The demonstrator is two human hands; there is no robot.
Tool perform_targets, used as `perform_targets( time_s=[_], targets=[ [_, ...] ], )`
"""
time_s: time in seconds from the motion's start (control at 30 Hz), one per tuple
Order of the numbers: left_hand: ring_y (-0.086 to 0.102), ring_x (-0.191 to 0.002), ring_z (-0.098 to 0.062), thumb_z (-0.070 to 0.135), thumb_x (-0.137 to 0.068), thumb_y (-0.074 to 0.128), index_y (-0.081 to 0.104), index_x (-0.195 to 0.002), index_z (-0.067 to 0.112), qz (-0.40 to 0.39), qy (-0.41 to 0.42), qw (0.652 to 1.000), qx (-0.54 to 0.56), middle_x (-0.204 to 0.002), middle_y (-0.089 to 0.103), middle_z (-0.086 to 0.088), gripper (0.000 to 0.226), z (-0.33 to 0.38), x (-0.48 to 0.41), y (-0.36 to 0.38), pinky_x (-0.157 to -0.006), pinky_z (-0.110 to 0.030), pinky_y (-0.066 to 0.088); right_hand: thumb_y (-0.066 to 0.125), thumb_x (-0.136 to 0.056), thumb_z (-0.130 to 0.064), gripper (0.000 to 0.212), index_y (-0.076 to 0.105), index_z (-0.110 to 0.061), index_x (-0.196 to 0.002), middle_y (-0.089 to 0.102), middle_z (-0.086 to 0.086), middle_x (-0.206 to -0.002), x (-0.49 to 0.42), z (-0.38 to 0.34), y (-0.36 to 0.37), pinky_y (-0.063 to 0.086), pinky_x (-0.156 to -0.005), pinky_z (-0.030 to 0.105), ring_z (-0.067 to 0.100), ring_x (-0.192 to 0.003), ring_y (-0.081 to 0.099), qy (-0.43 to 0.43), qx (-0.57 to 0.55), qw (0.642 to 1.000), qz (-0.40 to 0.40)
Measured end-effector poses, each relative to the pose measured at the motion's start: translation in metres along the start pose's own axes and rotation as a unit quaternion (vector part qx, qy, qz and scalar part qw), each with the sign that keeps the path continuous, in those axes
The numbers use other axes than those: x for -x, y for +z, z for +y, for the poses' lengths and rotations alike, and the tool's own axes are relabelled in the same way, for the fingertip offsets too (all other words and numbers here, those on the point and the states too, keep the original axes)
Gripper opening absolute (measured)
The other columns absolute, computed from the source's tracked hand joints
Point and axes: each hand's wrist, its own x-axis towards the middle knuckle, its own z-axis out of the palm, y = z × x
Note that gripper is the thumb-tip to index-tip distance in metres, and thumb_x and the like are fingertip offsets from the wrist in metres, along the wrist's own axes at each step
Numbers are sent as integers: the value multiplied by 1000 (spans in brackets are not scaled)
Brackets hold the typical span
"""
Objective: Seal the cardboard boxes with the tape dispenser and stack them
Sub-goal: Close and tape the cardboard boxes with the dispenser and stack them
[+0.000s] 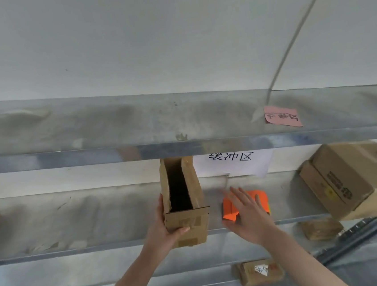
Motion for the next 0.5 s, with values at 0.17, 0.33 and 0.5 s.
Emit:
perform_targets(
  time_s=[0.17,0.33,0.5],
  targets=[
    [44,-130,-7,40,-71,83,6,-149,42,83,-7,996,16,-142,43,15,110,-7,-7,31,-100,-45,48,52,-88,-61,87,-9,-48,-148,0,-11,-163,-25,-2,5,-2,-121,50,15,-150,-5,-27,-2,999,-34],
    [29,-141,-17,26,-85,69,-15,-146,45,183,-38,982,-9,-156,17,8,106,-5,-3,80,-113,-39,33,57,-77,-71,100,-11,-48,-147,3,-12,-162,-40,1,1,0,-120,51,16,-150,-2,-47,-22,998,-37],
    [31,-135,-1,26,-80,74,-7,-143,53,168,-55,984,12,-149,23,23,106,19,13,97,-107,-28,37,67,-68,-70,124,-13,-28,-153,8,-6,-162,-45,20,-3,13,-121,47,18,-150,5,11,-87,994,-58]
  ],
)
